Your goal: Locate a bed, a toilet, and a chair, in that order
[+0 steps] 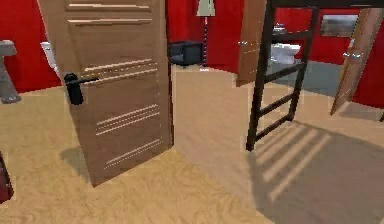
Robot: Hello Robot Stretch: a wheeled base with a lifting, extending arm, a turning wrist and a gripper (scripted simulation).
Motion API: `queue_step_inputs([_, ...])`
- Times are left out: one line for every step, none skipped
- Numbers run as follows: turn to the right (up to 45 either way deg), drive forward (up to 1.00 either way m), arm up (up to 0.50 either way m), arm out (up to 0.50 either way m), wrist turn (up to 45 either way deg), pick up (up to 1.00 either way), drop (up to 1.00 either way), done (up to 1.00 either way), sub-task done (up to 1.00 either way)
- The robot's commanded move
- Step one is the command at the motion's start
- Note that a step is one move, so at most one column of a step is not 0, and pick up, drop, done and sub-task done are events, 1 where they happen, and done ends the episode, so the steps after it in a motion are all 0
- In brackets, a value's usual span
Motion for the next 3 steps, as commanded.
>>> queue_step_inputs([0.0,0.20,0.00,0.00,0.0,0.00,0.00,0.00,0.00])
queue_step_inputs([42.0,0.00,0.00,0.00,0.0,0.00,0.00,0.00,0.00])
queue_step_inputs([0.0,1.00,0.00,0.00,0.0,0.00,0.00,0.00,0.00])
